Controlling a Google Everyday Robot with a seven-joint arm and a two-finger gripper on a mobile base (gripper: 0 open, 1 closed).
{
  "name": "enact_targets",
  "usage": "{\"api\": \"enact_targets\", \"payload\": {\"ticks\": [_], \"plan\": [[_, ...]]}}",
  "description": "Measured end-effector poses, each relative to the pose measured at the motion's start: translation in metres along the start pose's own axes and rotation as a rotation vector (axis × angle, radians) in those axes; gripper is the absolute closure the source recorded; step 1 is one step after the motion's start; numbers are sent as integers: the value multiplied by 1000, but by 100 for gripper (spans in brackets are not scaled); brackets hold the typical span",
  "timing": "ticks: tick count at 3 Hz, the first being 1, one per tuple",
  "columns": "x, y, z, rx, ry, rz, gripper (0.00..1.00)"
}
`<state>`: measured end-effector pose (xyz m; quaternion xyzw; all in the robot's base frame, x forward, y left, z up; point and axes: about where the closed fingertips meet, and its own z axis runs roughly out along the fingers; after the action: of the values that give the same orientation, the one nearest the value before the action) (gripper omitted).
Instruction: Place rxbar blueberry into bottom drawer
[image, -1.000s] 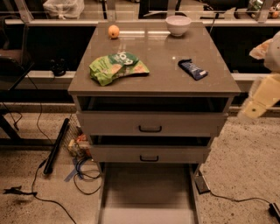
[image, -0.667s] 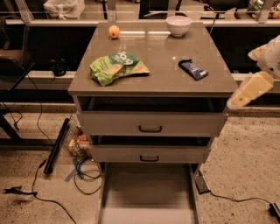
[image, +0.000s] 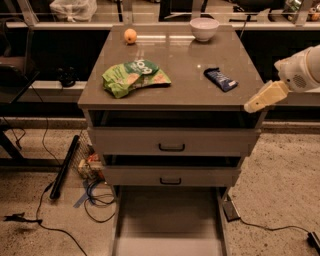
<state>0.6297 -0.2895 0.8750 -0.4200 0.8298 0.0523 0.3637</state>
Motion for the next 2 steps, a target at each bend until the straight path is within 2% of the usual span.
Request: {"api": "enact_targets", "payload": {"ticks": [1,2], "plan": [[-1,1,-1,-1,1,-1,0],[-18,-6,13,-8,-49,3,0]]}}
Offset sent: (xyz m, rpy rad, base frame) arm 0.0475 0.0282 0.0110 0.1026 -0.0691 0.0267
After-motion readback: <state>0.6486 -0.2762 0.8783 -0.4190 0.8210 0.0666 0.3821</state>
